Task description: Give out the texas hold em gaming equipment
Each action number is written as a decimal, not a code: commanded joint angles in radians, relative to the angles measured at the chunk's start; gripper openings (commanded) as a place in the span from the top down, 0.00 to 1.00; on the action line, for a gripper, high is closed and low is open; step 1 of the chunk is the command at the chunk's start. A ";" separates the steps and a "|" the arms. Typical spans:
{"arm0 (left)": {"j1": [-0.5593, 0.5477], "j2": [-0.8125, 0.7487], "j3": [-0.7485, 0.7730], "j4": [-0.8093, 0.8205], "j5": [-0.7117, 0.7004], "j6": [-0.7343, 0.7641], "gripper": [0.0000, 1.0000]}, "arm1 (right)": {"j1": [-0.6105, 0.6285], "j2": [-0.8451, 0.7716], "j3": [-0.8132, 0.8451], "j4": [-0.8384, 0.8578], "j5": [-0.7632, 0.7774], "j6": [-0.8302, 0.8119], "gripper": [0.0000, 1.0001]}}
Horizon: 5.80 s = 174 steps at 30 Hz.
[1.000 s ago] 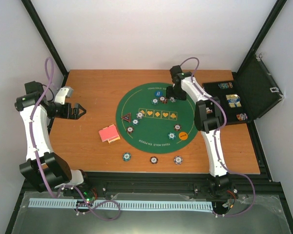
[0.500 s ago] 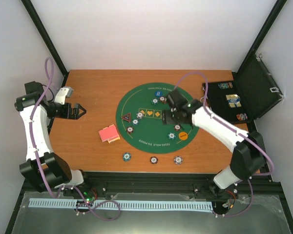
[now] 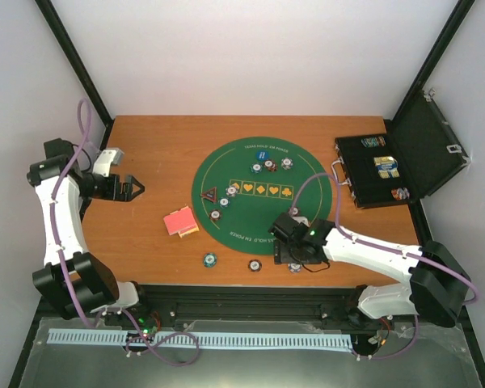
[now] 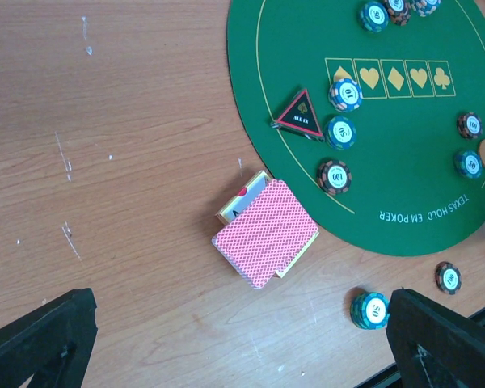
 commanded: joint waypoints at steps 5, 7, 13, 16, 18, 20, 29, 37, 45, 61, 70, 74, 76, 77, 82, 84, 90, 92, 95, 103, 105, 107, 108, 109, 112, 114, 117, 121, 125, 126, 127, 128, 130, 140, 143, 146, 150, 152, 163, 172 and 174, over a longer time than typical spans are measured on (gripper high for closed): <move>0.001 -0.035 -0.027 -0.022 0.010 0.074 0.00 | 0.044 0.012 -0.080 0.090 -0.030 0.090 0.15; 0.000 -0.041 -0.034 -0.020 0.006 0.077 0.00 | 0.045 0.018 -0.091 0.099 -0.029 0.091 0.17; 0.000 -0.044 -0.030 -0.025 0.009 0.076 0.00 | 0.045 0.024 -0.127 0.116 -0.032 0.095 0.22; 0.000 -0.049 -0.028 -0.026 0.011 0.074 0.00 | 0.045 0.028 -0.150 0.127 -0.031 0.100 0.23; 0.001 -0.052 -0.028 -0.025 0.012 0.074 0.00 | 0.045 0.030 -0.170 0.139 -0.035 0.104 0.24; -0.001 -0.052 -0.028 -0.025 0.009 0.074 0.00 | 0.045 0.030 -0.183 0.151 -0.037 0.106 0.26; 0.000 -0.052 -0.023 -0.028 0.003 0.074 0.00 | 0.045 0.053 -0.170 0.168 -0.044 0.089 0.42; 0.000 -0.044 -0.016 -0.027 0.013 0.069 0.00 | 0.045 0.077 -0.135 0.155 -0.037 0.066 0.56; 0.000 -0.043 -0.017 -0.024 0.013 0.066 0.00 | 0.045 0.030 -0.104 0.102 -0.019 0.055 0.73; 0.000 -0.045 -0.017 -0.053 0.023 0.109 0.00 | -0.090 -0.026 0.177 -0.086 0.045 -0.102 0.75; 0.000 -0.030 -0.022 -0.075 0.027 0.134 0.00 | -0.421 0.082 0.263 -0.020 -0.037 -0.317 0.75; 0.000 -0.029 -0.023 -0.096 0.022 0.168 0.00 | -0.519 0.188 0.285 0.035 -0.082 -0.369 0.75; 0.000 -0.030 -0.031 -0.097 0.016 0.184 0.00 | -0.552 0.241 0.297 0.060 -0.100 -0.386 0.75; 0.000 -0.028 -0.037 -0.097 0.013 0.192 0.00 | -0.565 0.267 0.304 0.074 -0.110 -0.394 0.75; 0.000 -0.014 -0.064 -0.100 -0.009 0.227 0.00 | -0.608 0.388 0.362 0.101 -0.125 -0.425 0.75; 0.001 -0.012 -0.075 -0.103 -0.012 0.244 0.00 | -0.620 0.425 0.380 0.111 -0.135 -0.434 0.75; 0.000 -0.020 -0.126 -0.097 -0.019 0.285 0.00 | -0.634 0.526 0.434 0.122 -0.148 -0.450 0.75; 0.000 -0.030 -0.151 -0.073 -0.022 0.282 0.00 | -0.637 0.548 0.438 0.130 -0.154 -0.450 0.73; 0.001 -0.033 -0.186 -0.069 -0.018 0.323 0.00 | -0.640 0.574 0.439 0.140 -0.161 -0.452 0.71; -0.031 -0.022 -0.222 -0.029 -0.046 0.409 0.00 | -0.641 0.524 0.444 0.132 -0.130 -0.449 0.31; -0.066 -0.032 -0.231 -0.004 -0.057 0.413 0.00 | -0.641 0.485 0.451 0.118 -0.124 -0.449 0.27; -0.114 -0.041 -0.249 0.022 -0.073 0.426 0.00 | -0.641 0.429 0.452 0.107 -0.123 -0.441 0.25; -0.136 -0.044 -0.263 0.039 -0.080 0.437 0.00 | -0.639 0.402 0.446 0.104 -0.123 -0.430 0.24; -0.160 -0.045 -0.277 0.064 -0.089 0.442 0.00 | -0.638 0.374 0.442 0.104 -0.120 -0.423 0.23; -0.234 -0.010 -0.305 0.121 -0.155 0.459 0.00 | -0.619 0.293 0.426 0.102 -0.108 -0.394 0.21; -0.278 0.033 -0.302 0.128 -0.190 0.479 0.00 | -0.587 0.253 0.433 0.091 -0.074 -0.382 0.21; -0.323 0.081 -0.291 0.156 -0.231 0.499 0.00 | -0.537 0.214 0.456 0.064 -0.044 -0.365 0.19; -0.374 0.112 -0.280 0.204 -0.281 0.529 0.00 | -0.464 0.173 0.465 0.059 -0.038 -0.342 0.12; -0.433 0.096 -0.294 0.228 -0.312 0.588 0.00 | -0.383 0.147 0.465 0.068 -0.042 -0.316 0.07; -0.450 0.093 -0.298 0.236 -0.330 0.595 0.00 | -0.367 0.145 0.466 0.071 -0.047 -0.310 0.07; -0.467 0.092 -0.303 0.250 -0.344 0.598 0.00 | -0.355 0.145 0.470 0.072 -0.052 -0.307 0.06; -0.481 0.094 -0.306 0.262 -0.355 0.601 0.00 | -0.344 0.147 0.475 0.071 -0.051 -0.304 0.06; -0.504 0.113 -0.308 0.270 -0.374 0.605 0.00 | -0.327 0.144 0.477 0.069 -0.045 -0.302 0.06; -0.531 0.232 -0.277 0.271 -0.402 0.601 0.00 | -0.321 0.067 0.390 0.098 -0.106 -0.283 0.05; -0.537 0.242 -0.281 0.281 -0.412 0.596 0.00 | -0.313 0.061 0.374 0.104 -0.111 -0.275 0.05; -0.540 0.242 -0.298 0.302 -0.427 0.596 0.00 | -0.300 0.070 0.371 0.106 -0.112 -0.271 0.05; -0.544 0.246 -0.321 0.321 -0.442 0.587 0.00 | -0.284 0.086 0.375 0.110 -0.111 -0.268 0.05; -0.547 0.240 -0.337 0.339 -0.449 0.586 0.00 | -0.278 0.093 0.377 0.112 -0.112 -0.267 0.05; -0.566 0.248 -0.387 0.409 -0.473 0.562 0.00 | -0.260 0.094 0.379 0.110 -0.114 -0.260 0.06; -0.570 0.267 -0.408 0.475 -0.517 0.548 0.00 | -0.245 0.088 0.380 0.110 -0.119 -0.256 0.07; -0.571 0.269 -0.410 0.479 -0.515 0.547 0.00 | -0.242 0.086 0.382 0.110 -0.119 -0.255 0.07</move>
